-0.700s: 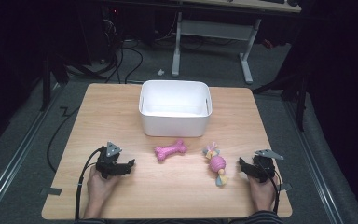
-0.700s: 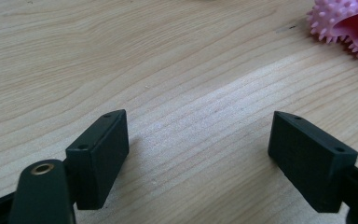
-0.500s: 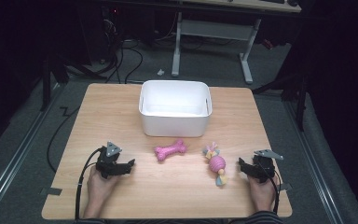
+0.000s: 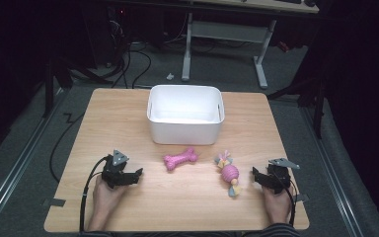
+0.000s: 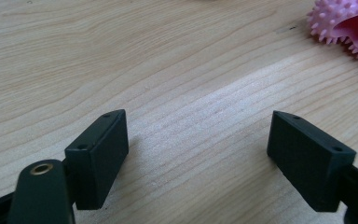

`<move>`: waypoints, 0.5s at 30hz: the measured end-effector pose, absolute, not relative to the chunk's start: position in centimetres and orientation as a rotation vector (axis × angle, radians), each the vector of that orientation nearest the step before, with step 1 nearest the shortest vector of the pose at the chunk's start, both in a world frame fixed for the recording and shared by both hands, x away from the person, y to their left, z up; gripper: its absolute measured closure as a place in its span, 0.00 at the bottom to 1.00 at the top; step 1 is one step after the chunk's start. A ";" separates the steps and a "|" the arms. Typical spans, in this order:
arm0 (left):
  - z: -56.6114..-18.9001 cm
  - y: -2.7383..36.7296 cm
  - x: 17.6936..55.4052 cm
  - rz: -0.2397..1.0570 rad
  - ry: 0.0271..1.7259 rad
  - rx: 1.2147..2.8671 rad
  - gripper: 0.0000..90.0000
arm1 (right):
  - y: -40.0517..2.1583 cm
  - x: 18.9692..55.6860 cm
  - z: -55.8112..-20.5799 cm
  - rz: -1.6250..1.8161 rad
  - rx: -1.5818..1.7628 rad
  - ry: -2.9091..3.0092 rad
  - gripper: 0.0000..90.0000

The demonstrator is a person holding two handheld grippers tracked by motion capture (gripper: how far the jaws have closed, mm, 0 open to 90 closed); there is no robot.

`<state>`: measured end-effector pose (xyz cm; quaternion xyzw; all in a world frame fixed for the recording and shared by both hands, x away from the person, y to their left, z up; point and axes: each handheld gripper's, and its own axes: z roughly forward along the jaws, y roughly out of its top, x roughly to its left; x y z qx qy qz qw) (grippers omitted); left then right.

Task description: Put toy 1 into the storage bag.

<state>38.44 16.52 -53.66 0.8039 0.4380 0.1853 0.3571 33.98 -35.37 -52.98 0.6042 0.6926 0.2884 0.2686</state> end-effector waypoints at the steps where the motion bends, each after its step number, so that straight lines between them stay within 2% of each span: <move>1: -53.7 16.5 38.4 0.478 1.128 2.076 0.23 | -35.4 34.0 -53.0 0.778 1.630 1.868 0.35; 15: -53.6 16.7 38.5 0.473 1.131 2.065 0.27 | -35.4 34.0 -53.0 0.780 1.624 1.875 0.35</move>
